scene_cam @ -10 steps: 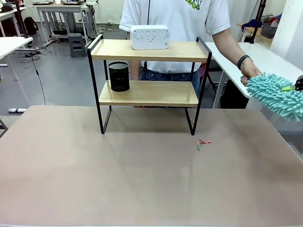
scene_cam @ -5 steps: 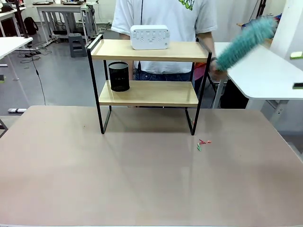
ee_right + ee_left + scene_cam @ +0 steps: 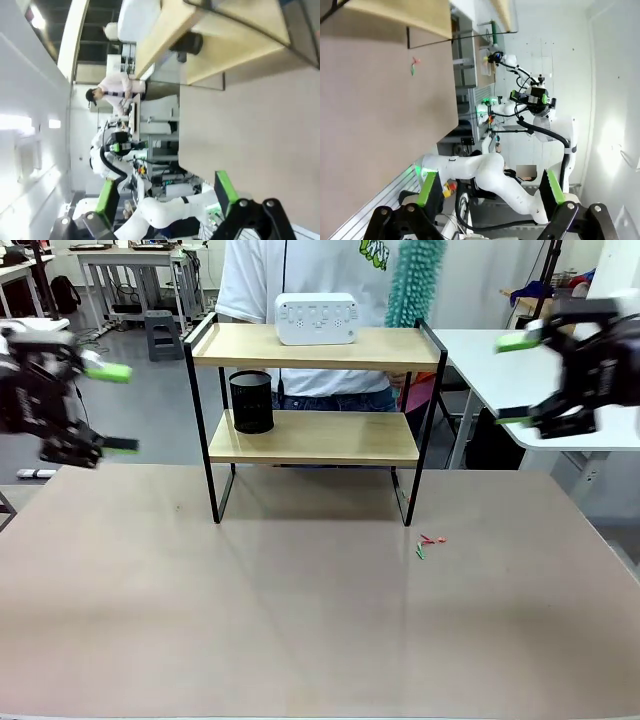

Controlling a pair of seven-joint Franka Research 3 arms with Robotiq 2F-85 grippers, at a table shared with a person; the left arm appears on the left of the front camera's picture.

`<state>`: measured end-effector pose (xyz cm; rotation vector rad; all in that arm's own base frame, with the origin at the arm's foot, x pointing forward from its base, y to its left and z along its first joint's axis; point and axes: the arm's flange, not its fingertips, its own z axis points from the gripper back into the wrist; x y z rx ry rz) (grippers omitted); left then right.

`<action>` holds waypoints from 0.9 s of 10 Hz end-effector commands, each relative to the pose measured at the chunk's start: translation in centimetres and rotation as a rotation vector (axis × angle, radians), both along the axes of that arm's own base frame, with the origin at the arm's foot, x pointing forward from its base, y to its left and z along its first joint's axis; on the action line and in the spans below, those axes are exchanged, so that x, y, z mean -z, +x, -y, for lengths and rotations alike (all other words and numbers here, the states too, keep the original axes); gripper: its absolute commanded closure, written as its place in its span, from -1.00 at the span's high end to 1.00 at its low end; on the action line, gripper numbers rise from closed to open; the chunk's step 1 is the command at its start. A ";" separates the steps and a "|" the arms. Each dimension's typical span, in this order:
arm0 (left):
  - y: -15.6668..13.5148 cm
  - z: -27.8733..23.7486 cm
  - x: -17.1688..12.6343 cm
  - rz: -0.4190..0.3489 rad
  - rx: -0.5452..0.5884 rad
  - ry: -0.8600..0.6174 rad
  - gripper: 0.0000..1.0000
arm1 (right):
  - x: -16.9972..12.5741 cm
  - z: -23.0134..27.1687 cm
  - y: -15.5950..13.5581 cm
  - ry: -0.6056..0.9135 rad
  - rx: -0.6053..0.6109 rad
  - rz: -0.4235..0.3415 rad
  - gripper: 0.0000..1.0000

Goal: Clean the shelf.
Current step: Hand the Duster back to the human.

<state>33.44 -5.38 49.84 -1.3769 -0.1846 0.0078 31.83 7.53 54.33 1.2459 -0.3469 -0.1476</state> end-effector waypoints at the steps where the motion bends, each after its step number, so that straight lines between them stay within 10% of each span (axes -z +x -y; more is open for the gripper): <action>1: -1.1 -1.5 -2.0 0.060 -0.022 0.000 1.00 | -1.6 2.5 -1.0 -0.008 0.043 0.023 1.00; 9: -1.1 -1.5 -2.0 0.060 -0.022 0.000 1.00 | -1.6 2.5 -1.0 -0.008 0.043 0.023 1.00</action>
